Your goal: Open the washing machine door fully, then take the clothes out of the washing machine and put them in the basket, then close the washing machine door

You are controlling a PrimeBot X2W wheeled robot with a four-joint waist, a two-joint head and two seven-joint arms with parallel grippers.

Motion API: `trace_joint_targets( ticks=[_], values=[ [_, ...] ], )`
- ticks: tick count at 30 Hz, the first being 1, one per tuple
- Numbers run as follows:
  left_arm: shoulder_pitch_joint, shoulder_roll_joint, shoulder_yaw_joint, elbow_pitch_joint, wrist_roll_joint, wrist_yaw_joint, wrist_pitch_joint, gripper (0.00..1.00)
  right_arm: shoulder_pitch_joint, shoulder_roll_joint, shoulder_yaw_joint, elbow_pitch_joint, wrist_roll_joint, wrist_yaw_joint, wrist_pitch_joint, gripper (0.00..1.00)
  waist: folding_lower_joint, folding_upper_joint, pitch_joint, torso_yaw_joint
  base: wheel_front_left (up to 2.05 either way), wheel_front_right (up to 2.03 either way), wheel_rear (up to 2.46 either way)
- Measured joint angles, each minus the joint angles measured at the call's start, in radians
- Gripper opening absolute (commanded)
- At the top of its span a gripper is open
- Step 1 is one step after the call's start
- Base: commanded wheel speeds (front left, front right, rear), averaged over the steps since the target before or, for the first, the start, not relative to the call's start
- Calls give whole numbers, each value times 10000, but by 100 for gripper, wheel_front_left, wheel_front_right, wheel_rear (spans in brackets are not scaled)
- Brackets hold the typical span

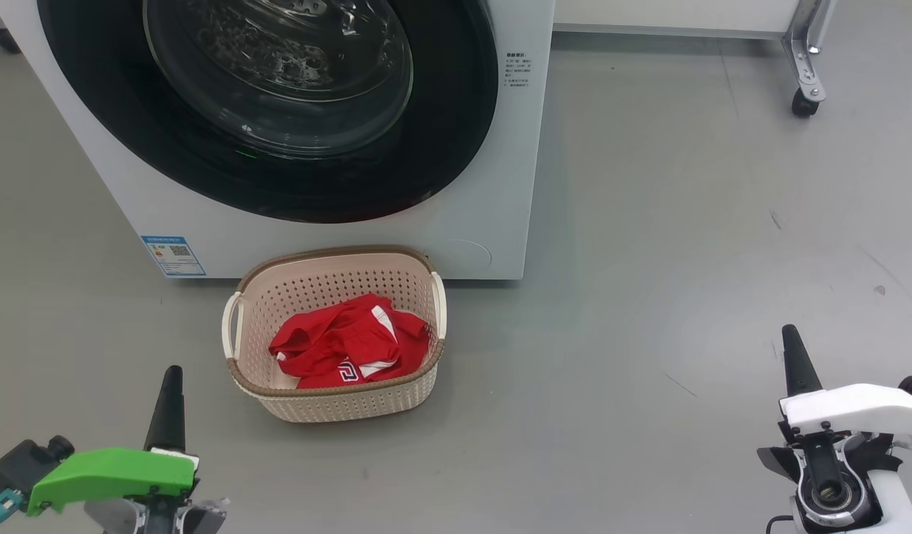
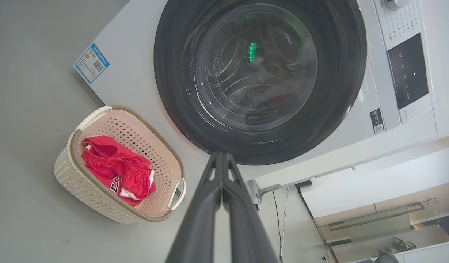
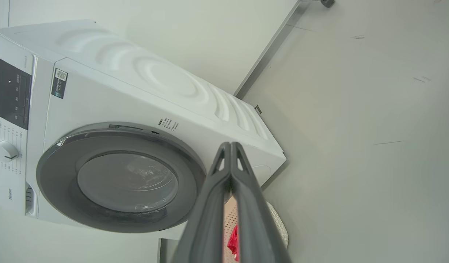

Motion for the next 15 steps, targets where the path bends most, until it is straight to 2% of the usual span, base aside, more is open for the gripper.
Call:
trace_joint_targets(
  ticks=[15],
  values=[
    [-1, 8, 221, -36, -1653, 0, 481, 0, 39, 38, -341, -38, 1904, 10, 527, 0, 0, 0, -144, -7, 0, 0, 0]
  ],
)
